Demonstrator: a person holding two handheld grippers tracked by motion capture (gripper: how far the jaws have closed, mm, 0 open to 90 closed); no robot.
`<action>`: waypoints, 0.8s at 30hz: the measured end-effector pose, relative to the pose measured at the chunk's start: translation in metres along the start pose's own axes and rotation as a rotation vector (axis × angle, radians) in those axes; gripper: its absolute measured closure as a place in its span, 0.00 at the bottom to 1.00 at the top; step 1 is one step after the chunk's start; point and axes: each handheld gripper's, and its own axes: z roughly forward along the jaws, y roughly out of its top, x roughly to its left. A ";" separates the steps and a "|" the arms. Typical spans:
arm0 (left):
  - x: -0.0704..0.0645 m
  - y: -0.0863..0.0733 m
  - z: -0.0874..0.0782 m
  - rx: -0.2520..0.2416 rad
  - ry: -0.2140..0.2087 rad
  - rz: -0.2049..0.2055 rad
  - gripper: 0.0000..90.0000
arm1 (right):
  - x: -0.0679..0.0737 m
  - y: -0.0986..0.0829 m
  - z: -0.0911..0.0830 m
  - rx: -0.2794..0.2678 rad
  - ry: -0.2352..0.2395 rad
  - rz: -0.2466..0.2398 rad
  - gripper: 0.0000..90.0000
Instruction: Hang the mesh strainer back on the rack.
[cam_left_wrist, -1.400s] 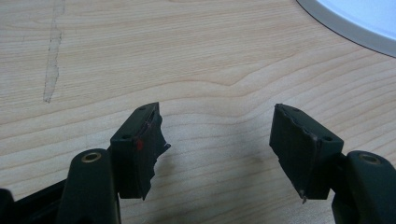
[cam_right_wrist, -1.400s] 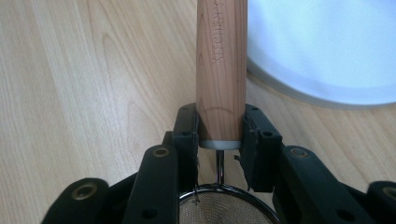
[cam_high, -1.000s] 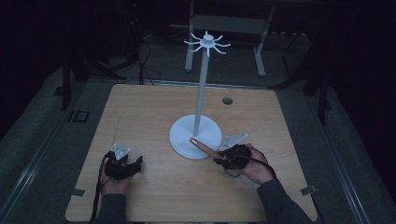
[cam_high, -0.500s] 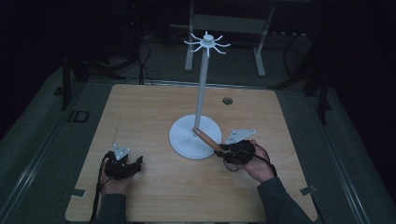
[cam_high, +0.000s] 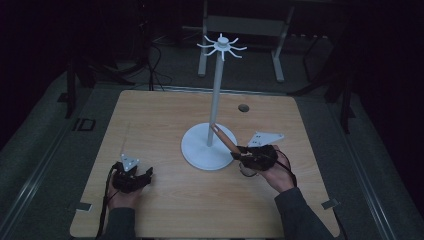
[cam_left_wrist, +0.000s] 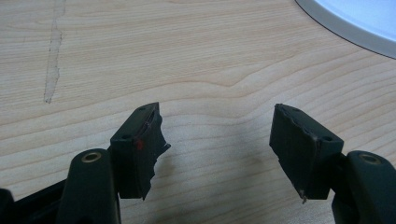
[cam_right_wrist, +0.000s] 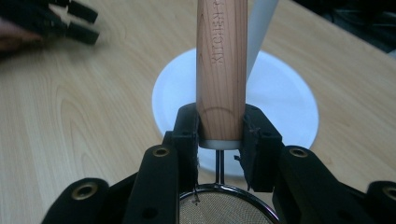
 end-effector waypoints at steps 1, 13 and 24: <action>0.000 0.000 0.000 -0.002 0.000 -0.003 0.38 | -0.002 0.001 -0.002 -0.020 -0.003 0.013 0.78; 0.000 0.000 0.001 0.001 0.001 0.001 0.38 | -0.007 0.014 -0.014 -0.126 -0.053 0.051 0.78; 0.000 0.000 0.000 0.000 0.000 0.001 0.38 | -0.010 0.026 -0.021 -0.207 -0.074 0.088 0.78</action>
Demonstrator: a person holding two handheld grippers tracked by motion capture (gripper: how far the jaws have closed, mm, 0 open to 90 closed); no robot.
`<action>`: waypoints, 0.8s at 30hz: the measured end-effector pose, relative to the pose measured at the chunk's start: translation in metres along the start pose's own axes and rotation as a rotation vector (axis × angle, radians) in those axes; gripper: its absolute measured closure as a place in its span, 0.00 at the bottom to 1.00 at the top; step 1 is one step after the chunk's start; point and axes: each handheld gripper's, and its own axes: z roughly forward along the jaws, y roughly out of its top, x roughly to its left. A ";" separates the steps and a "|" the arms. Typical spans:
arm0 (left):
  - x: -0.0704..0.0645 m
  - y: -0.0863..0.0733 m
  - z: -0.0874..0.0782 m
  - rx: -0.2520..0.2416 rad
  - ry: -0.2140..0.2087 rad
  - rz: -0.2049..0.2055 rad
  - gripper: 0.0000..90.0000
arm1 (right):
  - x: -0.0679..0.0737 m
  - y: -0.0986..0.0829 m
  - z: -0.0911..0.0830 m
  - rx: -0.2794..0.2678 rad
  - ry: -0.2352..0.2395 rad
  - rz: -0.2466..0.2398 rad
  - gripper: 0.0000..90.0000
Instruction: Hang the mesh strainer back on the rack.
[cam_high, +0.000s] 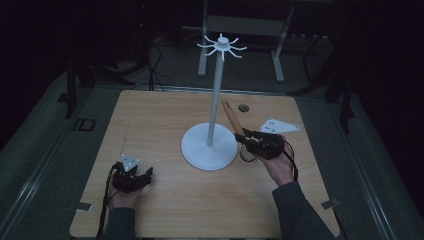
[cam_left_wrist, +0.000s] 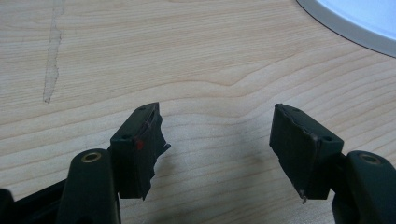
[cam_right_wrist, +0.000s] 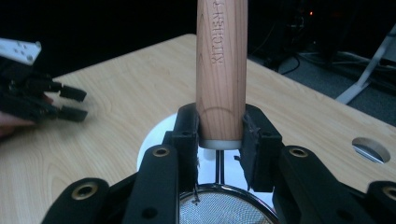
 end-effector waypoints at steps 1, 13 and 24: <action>0.000 0.000 0.000 0.000 0.000 0.000 0.38 | 0.000 0.000 0.000 0.000 0.000 0.000 0.78; 0.001 0.000 -0.001 0.002 0.001 0.004 0.38 | -0.001 0.010 -0.004 -0.064 -0.021 0.025 0.78; 0.001 0.000 -0.001 0.000 0.001 0.002 0.38 | -0.003 0.016 -0.010 -0.122 -0.048 0.051 0.78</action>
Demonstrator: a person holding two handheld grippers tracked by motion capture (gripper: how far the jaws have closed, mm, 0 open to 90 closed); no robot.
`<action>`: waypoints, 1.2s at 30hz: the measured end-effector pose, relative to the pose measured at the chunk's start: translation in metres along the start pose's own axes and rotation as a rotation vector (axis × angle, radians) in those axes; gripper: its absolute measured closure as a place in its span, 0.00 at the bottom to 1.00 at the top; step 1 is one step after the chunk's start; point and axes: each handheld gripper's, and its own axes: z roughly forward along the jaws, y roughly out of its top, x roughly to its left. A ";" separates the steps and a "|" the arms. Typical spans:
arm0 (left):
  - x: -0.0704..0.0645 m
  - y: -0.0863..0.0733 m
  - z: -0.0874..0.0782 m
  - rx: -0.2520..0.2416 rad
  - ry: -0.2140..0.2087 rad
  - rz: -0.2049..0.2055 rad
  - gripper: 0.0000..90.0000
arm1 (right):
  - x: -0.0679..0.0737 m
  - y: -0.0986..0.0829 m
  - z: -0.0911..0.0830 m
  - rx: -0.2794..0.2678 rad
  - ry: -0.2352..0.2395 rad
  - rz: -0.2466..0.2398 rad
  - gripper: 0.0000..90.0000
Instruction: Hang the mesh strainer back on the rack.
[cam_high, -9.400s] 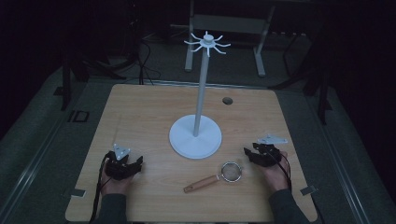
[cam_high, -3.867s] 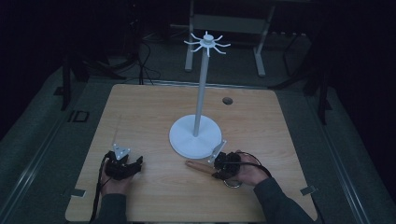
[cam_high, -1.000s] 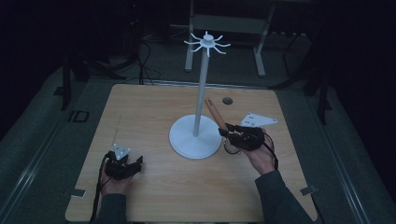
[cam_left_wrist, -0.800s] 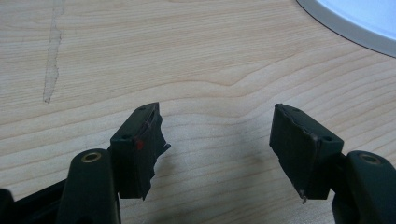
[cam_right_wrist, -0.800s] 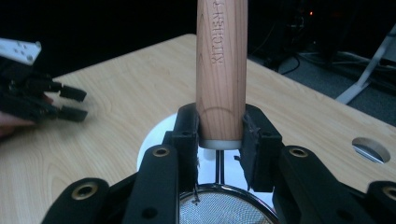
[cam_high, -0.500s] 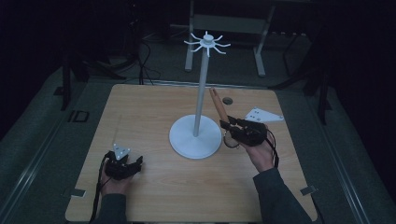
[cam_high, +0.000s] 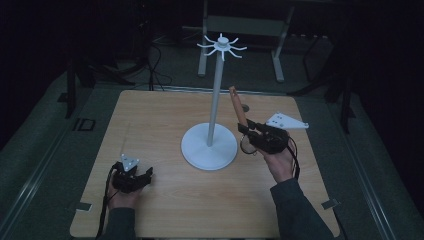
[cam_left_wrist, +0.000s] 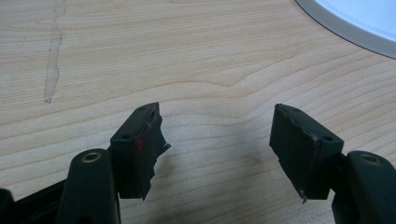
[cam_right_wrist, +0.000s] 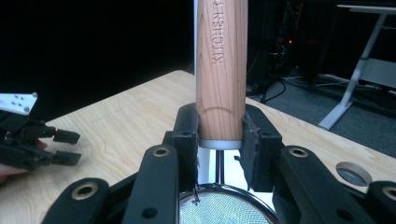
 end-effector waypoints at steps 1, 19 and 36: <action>0.000 0.000 0.000 0.000 0.000 -0.001 0.38 | -0.001 0.001 -0.001 -0.004 0.001 0.004 0.78; 0.000 0.000 0.000 0.000 -0.001 0.000 0.38 | -0.003 0.011 -0.003 -0.055 0.017 0.045 0.78; -0.001 0.000 0.000 0.002 -0.002 -0.003 0.38 | -0.005 0.019 -0.008 -0.095 0.021 0.067 0.78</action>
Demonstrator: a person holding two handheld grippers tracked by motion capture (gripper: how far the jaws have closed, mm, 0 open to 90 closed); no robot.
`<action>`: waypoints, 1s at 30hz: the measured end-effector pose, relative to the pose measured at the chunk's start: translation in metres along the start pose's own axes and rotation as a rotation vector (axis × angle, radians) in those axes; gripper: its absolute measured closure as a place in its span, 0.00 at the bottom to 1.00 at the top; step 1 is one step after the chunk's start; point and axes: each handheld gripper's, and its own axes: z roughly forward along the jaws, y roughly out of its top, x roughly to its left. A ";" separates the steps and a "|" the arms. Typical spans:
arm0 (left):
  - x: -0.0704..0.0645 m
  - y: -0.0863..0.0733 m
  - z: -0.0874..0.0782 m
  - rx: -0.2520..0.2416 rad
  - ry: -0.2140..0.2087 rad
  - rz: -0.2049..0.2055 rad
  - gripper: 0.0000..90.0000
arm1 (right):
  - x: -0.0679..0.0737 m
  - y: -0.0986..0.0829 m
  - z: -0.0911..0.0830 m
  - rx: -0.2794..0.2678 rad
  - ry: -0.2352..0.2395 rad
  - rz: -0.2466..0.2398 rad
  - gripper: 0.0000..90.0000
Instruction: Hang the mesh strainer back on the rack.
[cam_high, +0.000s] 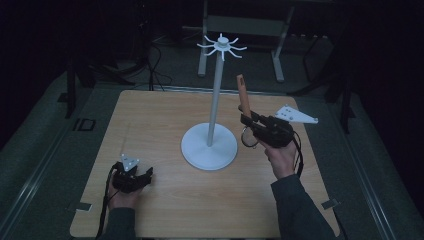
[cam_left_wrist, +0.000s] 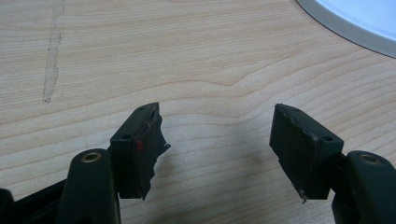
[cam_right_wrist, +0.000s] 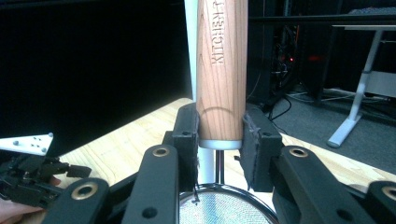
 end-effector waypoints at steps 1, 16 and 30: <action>0.000 0.000 0.000 0.000 -0.001 0.000 0.38 | 0.000 0.001 0.000 -0.004 0.001 0.000 0.78; 0.000 0.000 0.000 -0.001 0.001 0.000 0.38 | 0.000 0.011 -0.004 -0.040 0.020 0.015 0.78; 0.001 0.000 -0.001 -0.002 0.003 0.004 0.38 | 0.002 0.020 -0.005 -0.079 0.036 0.019 0.78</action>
